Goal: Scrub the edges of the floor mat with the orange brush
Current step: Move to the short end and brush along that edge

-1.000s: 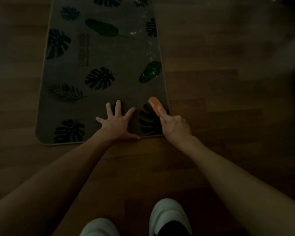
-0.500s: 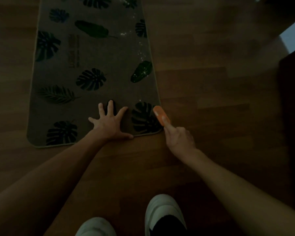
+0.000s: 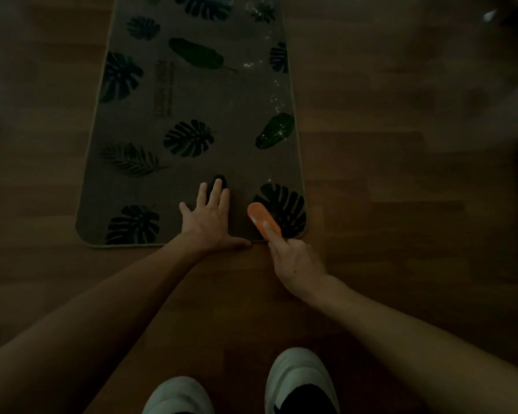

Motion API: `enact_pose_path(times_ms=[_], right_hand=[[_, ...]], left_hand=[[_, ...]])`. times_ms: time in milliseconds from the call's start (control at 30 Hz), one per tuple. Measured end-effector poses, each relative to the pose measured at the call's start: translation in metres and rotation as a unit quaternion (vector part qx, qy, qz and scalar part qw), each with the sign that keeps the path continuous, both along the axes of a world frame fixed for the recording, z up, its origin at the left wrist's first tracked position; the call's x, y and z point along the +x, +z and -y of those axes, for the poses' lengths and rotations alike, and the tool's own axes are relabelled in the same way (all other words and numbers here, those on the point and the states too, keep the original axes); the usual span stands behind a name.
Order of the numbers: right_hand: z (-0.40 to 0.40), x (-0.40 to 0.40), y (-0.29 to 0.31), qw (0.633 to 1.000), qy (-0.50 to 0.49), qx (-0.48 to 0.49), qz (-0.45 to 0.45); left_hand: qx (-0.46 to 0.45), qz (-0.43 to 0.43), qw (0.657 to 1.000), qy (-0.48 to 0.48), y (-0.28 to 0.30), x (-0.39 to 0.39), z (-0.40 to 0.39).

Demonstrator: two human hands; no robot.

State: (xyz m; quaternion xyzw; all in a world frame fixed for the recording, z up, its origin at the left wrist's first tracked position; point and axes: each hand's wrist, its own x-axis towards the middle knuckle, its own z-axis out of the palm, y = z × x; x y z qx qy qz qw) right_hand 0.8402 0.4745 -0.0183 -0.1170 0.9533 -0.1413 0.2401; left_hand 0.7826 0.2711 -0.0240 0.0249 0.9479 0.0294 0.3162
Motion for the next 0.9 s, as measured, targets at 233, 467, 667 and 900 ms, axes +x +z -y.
enact_pose_path(times_ms=[233,467,667,900], right_hand=[[-0.042,-0.014,-0.002,0.999,-0.046,-0.009,-0.019],[-0.065,-0.006,-0.004,0.994,-0.064,-0.072,-0.052],[-0.027,-0.017,-0.005,0.997,-0.018,-0.076,-0.027],[0.031,-0.052,0.005,0.995,0.068,0.060,-0.034]], left_hand=[[-0.009,0.001,1.000,0.004,-0.002,0.001,0.002],[0.007,-0.016,1.000,0.007,-0.004,0.004,0.004],[-0.007,-0.012,0.999,0.034,-0.008,0.005,0.002],[0.006,-0.009,0.999,0.048,-0.007,-0.001,-0.001]])
